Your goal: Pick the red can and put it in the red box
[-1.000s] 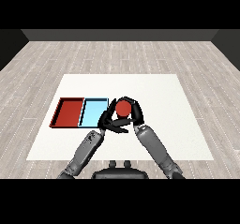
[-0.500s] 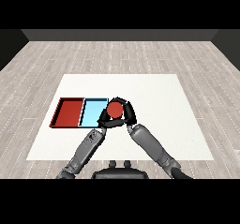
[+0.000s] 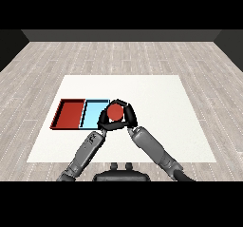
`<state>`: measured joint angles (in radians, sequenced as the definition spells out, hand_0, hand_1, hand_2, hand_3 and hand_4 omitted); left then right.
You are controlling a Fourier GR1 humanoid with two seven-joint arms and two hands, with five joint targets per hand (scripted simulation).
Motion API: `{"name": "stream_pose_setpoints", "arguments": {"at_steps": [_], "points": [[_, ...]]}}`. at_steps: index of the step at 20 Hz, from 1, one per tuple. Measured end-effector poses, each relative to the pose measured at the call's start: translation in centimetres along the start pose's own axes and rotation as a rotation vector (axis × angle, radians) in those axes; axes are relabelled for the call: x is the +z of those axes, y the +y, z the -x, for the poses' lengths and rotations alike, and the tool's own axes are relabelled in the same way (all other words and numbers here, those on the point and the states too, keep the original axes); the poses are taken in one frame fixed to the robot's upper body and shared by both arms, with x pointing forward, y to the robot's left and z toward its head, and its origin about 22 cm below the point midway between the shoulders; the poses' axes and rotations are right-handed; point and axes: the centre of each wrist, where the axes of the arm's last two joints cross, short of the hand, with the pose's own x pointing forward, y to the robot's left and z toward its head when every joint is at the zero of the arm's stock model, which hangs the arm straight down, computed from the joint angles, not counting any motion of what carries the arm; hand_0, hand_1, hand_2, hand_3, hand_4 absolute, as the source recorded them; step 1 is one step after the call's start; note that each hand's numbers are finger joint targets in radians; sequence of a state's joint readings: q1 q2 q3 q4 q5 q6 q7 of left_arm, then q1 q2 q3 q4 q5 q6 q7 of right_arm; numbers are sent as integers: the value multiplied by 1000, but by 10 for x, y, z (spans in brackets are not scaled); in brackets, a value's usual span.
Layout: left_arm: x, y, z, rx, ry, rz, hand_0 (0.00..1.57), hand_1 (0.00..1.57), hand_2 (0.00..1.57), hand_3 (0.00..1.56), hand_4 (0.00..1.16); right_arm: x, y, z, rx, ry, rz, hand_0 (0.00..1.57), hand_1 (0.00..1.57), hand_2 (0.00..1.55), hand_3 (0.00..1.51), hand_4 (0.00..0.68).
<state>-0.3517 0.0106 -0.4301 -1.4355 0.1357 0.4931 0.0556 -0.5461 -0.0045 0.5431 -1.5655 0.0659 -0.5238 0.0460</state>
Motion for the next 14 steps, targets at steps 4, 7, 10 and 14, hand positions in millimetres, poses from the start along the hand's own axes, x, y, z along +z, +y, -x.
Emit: {"name": "stream_pose_setpoints", "arguments": {"at_steps": [4,7,10,14], "points": [[-1,4,6,11,-11,-3,1571,1571,1532,1449,952,-3,0,3,2,7,8,1387,1387,1378,1334,476],[1,7,6,23,-37,-11,1571,1571,1551,1486,1036,-4,0,-2,-13,26,28,701,701,849,305,0],[1,8,5,29,-65,-19,1571,1571,1551,1486,1036,1,-2,3,4,50,27,0,0,0,0,0],[2,6,1,29,-80,-28,1571,1571,1557,1485,1079,4,-3,2,39,68,17,0,0,0,0,0]]}}
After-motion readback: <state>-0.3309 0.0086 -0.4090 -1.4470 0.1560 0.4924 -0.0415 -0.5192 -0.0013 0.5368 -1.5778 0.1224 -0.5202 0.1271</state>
